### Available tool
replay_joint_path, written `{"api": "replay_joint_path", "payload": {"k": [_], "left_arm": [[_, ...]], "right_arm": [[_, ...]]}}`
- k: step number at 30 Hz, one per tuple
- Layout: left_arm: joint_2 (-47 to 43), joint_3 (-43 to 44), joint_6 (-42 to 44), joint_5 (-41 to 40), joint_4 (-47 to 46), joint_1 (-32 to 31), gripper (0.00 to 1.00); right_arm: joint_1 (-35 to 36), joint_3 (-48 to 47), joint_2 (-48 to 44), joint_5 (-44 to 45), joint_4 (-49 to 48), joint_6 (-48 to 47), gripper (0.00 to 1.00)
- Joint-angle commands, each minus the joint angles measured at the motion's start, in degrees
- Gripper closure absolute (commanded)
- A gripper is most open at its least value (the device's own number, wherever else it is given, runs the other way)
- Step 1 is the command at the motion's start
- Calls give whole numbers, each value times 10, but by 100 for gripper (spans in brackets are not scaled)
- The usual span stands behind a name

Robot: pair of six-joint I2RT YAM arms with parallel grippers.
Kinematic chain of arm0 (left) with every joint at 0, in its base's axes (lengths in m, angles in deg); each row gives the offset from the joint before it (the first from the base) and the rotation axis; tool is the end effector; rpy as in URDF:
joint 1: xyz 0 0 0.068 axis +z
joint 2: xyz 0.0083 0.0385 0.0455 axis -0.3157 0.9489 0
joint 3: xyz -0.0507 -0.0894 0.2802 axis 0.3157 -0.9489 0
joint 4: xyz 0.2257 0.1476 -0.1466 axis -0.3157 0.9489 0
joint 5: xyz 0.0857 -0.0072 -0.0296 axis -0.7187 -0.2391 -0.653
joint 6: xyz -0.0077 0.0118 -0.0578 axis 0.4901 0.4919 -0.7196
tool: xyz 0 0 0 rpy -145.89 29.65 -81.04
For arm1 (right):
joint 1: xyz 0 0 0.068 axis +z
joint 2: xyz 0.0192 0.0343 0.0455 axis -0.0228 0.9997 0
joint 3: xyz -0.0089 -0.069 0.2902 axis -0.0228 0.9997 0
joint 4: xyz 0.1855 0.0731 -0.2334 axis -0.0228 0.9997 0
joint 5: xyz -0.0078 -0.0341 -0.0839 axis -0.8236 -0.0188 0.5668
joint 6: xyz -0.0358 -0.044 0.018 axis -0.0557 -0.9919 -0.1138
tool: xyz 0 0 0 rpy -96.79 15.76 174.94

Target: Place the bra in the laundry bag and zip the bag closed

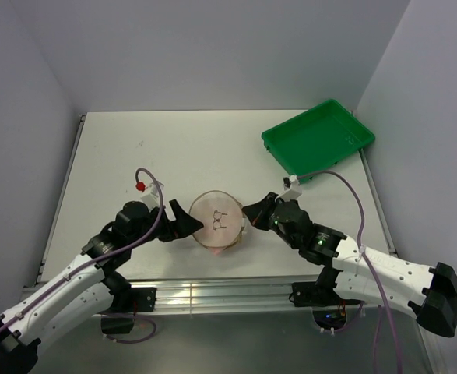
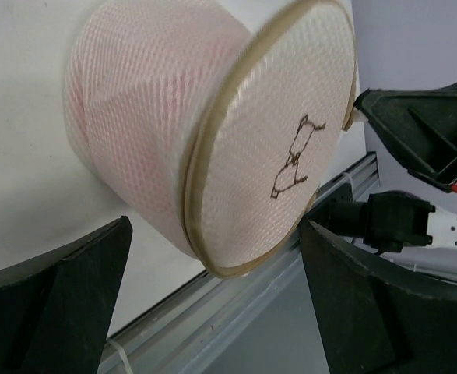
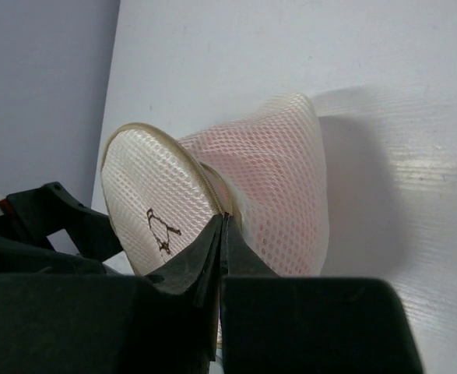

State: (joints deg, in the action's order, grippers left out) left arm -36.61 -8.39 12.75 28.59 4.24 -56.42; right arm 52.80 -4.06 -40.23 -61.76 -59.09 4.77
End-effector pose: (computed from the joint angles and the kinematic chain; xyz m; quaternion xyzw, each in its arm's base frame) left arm 0.1500 -0.1272 0.2372 -0.0521 0.8409 -0.4305 0.3239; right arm 0.1463 0.1763 0.2504 0.1090 0.8107 0.3707 0.4398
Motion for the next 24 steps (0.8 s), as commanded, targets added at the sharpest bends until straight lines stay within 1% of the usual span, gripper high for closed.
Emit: {"api": "replay_joint_path", "payload": {"k": [1,2,3,4,5,7,8,9,10,11,12,13,14,15,16,17,18,21,22,23,24], "left_arm": [[11,11,-1,23,16,-18,4],[20,13,-3,24,14,-27,4],[24,15,-11,22,12,-48,4],[28,14,-17,14,8,-60,5],[37,10,-32,12,-18,-84,7],[45,6,-46,4,-48,-98,14],[54,3,-52,-7,-62,-102,16],[61,-1,-62,-10,-90,-103,19],[66,-4,-66,-14,-104,-103,31],[75,-10,-73,-21,-118,-103,36],[79,-11,-76,-28,-148,-104,43],[83,-11,-76,-29,-159,-103,65],[91,-10,-79,-36,-168,-104,75],[94,-12,-79,-38,-185,-103,83],[97,-13,-78,-38,-194,-103,96],[97,-15,-79,-36,-203,-103,100],[97,-18,-81,-30,-213,-103,100],[90,-31,-91,-9,-257,-102,100],[89,-35,-93,-5,-278,-102,100],[86,-40,-92,0,-285,-101,100],[85,-43,-91,8,-292,-101,100]], "right_arm": [[-6,10,1,3,-47,17,100],[-7,11,3,4,-50,24,100],[-8,12,5,2,-57,27,100],[-12,12,8,-1,-60,29,100],[-14,10,12,-4,-63,32,100],[-15,7,23,-11,-70,34,100],[-15,5,25,-17,-70,36,100],[-15,6,27,-18,-72,36,100],[-15,8,26,-20,-72,38,100],[-15,11,23,-21,-71,41,100],[-15,13,17,-21,-66,43,100],[-15,15,13,-19,-62,43,100],[-15,19,8,-18,-58,46,100],[-15,21,-1,-18,-48,46,100],[-14,22,-7,-17,-42,47,100],[-15,29,-14,-16,-37,48,100],[-15,31,-28,-17,-30,47,100],[-15,33,-54,-24,12,37,73],[-14,34,-62,-29,21,34,50],[-13,37,-80,-31,33,35,39],[-6,39,-91,-25,55,36,25]]}}
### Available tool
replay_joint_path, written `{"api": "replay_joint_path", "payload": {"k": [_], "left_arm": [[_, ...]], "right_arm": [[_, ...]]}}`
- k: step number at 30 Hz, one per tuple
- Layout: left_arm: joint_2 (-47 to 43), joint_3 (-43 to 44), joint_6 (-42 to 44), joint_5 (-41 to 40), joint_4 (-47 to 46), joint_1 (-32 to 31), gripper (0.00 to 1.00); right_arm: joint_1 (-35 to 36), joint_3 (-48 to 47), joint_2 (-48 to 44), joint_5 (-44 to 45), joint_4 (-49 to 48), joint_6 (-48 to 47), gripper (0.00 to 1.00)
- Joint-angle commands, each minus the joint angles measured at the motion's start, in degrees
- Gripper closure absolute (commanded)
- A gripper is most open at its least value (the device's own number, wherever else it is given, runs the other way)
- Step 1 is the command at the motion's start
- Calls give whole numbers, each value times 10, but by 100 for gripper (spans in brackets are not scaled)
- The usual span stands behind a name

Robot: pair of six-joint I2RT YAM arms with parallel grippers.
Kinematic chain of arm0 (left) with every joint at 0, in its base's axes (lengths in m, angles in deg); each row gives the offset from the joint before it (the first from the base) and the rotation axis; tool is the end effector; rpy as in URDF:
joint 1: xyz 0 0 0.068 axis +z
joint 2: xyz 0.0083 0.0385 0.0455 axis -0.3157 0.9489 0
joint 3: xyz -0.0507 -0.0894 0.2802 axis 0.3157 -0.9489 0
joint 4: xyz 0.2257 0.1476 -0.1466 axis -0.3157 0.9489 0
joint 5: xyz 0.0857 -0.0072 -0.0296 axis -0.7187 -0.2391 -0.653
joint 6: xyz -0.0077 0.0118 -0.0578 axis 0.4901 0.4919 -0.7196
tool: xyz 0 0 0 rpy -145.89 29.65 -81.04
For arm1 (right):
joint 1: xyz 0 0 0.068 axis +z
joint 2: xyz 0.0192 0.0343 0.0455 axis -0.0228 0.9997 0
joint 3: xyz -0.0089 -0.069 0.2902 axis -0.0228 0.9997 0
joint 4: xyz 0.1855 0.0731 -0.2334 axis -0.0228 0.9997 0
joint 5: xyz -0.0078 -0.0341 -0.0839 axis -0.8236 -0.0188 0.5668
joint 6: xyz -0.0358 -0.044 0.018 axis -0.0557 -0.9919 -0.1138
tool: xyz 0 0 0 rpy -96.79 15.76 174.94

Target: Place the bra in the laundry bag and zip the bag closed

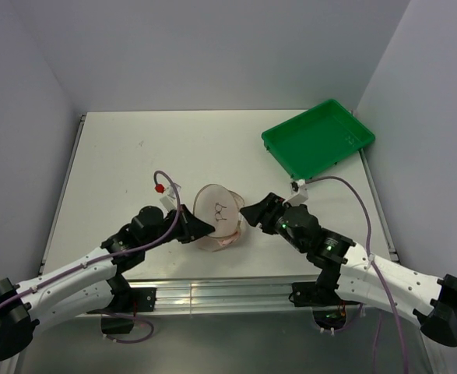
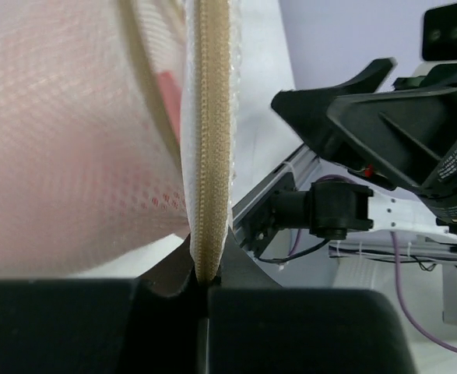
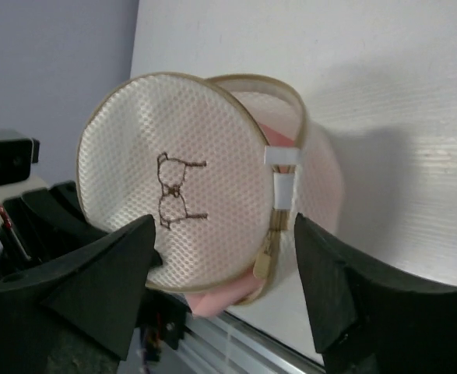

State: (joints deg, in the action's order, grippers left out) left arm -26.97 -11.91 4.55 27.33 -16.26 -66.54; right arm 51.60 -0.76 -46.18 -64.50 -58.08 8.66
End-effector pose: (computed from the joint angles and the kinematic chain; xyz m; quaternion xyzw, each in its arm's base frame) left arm 0.1458 -0.1731 0.2189 -0.0360 0.8066 -0.5126 0.2923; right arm 0.1375 0.1600 0.2456 0.1331 0.8009 0.4039 0.4215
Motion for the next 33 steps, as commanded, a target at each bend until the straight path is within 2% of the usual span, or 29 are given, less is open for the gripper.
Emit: {"api": "replay_joint_path", "payload": {"k": [1,3,8,10,14,19,21,25,26,28,30,33], "left_arm": [[-12,-11,-9,26,-104,0,100],[-11,-20,-4,40,-128,1,100],[0,-32,13,84,-190,1,100],[4,-39,15,104,-214,1,100],[12,-61,1,133,-269,2,100],[15,-74,-11,164,-312,9,100],[13,-78,-13,177,-322,11,100],[9,-83,-21,186,-331,20,100],[8,-83,-21,186,-331,20,100],[5,-81,-20,185,-328,22,100],[0,-75,-12,178,-298,23,100],[-8,-58,8,158,-259,26,100]], "right_arm": [[10,10,-44,5,53,4,19],[14,25,-74,5,63,12,7],[16,40,-60,12,62,13,5],[16,39,-42,-2,32,8,11],[12,28,-5,-12,-11,-10,14],[-12,46,-21,-49,-53,-23,23],[-18,49,-30,-60,-61,-24,34],[-28,64,-31,-94,-81,-12,50],[-28,67,-30,-98,-88,-10,58],[-28,73,-33,-105,-92,-2,62],[-28,76,-46,-98,-88,4,75],[-29,87,-69,-87,-79,12,87]]}}
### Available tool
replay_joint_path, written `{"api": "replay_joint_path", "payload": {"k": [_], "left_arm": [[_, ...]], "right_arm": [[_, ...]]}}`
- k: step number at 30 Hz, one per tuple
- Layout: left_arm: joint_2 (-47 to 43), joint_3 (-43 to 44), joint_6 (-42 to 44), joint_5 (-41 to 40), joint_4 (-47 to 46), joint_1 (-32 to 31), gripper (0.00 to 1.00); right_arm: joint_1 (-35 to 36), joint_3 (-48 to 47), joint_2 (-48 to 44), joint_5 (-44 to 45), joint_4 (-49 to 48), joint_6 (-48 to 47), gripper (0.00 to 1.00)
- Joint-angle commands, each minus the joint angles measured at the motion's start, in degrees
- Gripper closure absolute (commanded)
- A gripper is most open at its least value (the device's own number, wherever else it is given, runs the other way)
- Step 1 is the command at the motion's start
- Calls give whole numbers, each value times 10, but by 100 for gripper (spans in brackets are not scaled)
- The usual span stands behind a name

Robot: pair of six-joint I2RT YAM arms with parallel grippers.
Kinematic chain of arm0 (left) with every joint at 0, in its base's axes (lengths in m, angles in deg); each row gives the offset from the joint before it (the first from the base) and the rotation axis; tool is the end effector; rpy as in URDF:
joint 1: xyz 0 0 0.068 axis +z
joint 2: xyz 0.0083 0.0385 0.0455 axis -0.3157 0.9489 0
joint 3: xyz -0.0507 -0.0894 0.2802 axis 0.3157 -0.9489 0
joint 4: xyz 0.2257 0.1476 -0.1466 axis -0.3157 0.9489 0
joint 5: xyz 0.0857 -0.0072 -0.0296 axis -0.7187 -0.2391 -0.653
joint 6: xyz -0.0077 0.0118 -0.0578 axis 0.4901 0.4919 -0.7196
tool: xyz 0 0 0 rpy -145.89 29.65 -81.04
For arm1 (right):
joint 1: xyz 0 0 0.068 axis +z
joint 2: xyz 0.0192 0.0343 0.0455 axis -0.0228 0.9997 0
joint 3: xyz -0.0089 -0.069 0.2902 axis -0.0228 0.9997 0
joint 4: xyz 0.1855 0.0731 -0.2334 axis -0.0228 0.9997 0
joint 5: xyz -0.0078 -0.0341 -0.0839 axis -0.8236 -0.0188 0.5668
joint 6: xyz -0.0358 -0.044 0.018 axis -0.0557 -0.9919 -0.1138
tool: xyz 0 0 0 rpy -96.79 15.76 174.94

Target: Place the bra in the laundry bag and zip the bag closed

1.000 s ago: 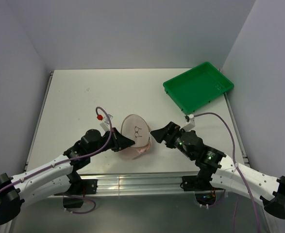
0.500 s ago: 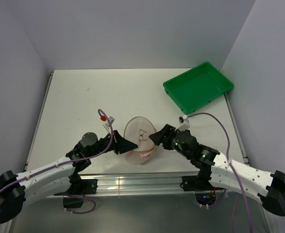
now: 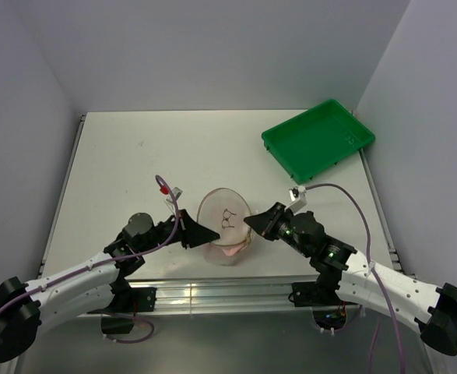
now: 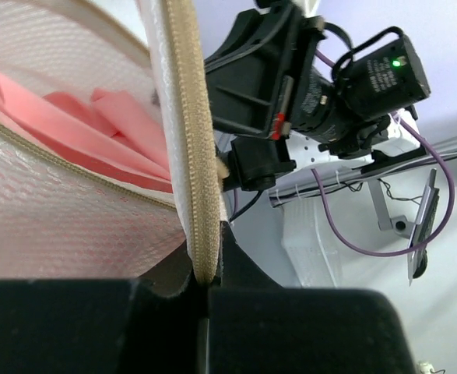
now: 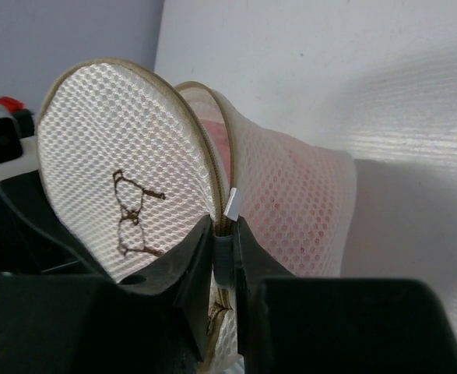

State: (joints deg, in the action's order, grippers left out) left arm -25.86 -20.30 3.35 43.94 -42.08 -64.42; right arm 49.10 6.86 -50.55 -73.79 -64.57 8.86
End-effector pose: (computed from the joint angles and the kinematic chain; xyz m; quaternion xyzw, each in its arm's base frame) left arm 0.1365 -0.1687 0.2086 0.0622 0.7132 -0.6417 0.2751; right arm 0.1311 0.1487 0.2175 0.1065 0.7920 0.4568 0.3908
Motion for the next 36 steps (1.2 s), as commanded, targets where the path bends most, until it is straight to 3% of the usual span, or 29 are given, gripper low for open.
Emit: {"api": "replay_joint_path", "payload": {"k": [1,2,4,5,9,12,16,17,21,25,29,31,36], "left_arm": [[-19,35,28,-33,23,9,100],[-17,45,37,-49,74,11,100],[0,82,64,-91,116,22,98],[8,96,71,-100,142,25,79],[94,208,131,-139,196,42,25],[122,263,161,-175,256,42,15],[62,259,177,-245,363,36,16],[44,256,176,-254,387,31,26],[-52,249,131,-372,494,-50,39],[-71,227,85,-367,534,-91,56],[-39,201,45,-338,456,-159,64],[2,202,25,-349,382,-211,64],[97,210,-6,-360,242,-235,59]], "right_arm": [[-3,13,-40,16,-10,11,90],[-3,14,-47,24,3,15,98],[-3,26,-63,38,10,29,100],[-3,31,-65,49,10,44,100],[5,53,-57,102,-20,82,100],[7,54,-32,157,-73,99,100],[8,30,42,190,-128,96,100],[8,29,54,192,-137,102,100],[8,34,102,191,-185,116,100],[8,27,104,198,-182,127,100],[8,23,98,211,-164,132,100],[8,27,99,213,-165,134,100],[9,41,94,215,-170,143,100]]}}
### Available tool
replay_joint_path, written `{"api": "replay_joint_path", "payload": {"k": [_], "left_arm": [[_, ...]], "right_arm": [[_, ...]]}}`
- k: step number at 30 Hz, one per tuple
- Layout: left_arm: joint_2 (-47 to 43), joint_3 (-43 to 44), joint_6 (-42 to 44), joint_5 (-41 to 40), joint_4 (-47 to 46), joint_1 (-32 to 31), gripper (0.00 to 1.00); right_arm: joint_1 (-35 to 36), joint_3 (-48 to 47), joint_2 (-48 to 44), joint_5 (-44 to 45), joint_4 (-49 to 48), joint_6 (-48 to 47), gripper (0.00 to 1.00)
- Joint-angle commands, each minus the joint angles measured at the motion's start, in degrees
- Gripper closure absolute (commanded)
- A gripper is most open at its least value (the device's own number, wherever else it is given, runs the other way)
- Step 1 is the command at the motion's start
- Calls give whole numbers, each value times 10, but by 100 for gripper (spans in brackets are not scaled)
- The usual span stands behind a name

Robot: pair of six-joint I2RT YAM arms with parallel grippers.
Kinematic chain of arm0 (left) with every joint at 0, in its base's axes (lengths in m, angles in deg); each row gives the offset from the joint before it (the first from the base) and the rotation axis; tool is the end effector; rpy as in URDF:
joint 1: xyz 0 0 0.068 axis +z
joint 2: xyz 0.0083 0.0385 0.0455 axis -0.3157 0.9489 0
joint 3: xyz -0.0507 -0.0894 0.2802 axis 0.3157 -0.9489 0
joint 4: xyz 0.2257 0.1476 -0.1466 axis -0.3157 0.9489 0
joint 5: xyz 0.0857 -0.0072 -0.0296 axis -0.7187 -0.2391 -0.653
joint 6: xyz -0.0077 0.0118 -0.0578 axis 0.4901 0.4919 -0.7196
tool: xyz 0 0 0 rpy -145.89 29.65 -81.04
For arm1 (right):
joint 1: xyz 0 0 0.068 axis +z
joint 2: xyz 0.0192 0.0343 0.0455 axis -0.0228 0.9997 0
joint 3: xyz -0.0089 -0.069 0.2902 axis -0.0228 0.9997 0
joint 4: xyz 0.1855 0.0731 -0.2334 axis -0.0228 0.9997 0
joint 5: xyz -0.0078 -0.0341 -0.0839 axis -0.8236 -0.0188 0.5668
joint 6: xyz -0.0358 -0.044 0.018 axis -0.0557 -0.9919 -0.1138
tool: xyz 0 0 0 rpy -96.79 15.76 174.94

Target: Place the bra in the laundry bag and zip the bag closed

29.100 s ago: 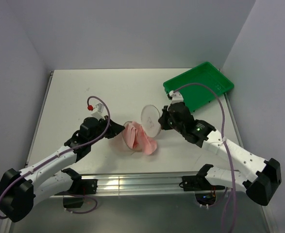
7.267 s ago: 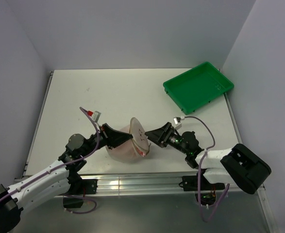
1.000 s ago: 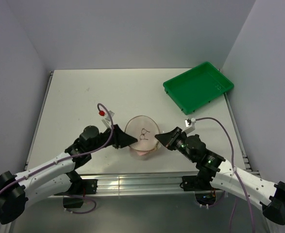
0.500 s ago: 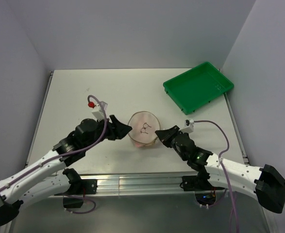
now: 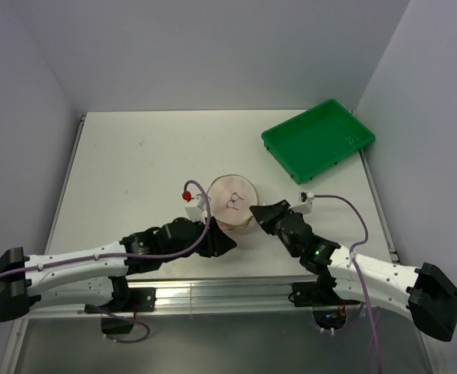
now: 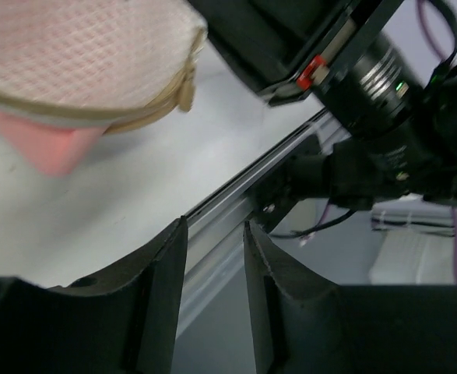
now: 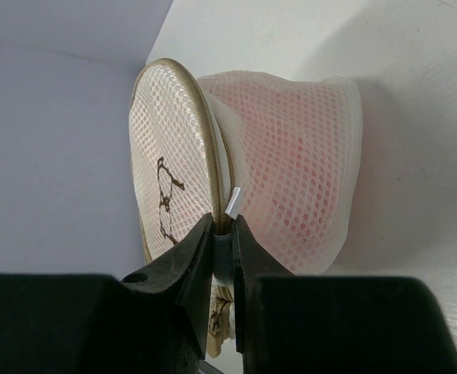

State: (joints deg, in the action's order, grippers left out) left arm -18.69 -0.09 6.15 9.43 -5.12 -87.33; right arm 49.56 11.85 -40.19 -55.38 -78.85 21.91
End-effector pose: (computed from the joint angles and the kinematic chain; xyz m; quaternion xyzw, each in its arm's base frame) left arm 0.0988 -0.2380 0.2483 0.0374 0.8435 -0.4479 0.2942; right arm 0.1464 0.1490 0.1781 0.2818 0.7441 0.4195 0.4369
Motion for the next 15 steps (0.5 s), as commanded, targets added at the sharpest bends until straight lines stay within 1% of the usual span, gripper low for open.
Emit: {"api": "replay_joint_path", "payload": {"k": [1,5,7,10,15], "left_arm": [[39,10,-37,-15,-158,-8,58],[114,6,-70,-15,-212,-9,55],[135,3,-75,-9,-243,-9,53],[177,12,-81,0,-261,-8,52],[192,17,-80,-25,-287,2,52]], "right_arm": [[5,-7,-11,31,-26,14,100],[5,-2,-16,31,-26,9,100],[5,0,-16,29,-30,7,100],[5,2,-17,23,-36,4,100],[5,8,-27,21,-37,-1,100]]}}
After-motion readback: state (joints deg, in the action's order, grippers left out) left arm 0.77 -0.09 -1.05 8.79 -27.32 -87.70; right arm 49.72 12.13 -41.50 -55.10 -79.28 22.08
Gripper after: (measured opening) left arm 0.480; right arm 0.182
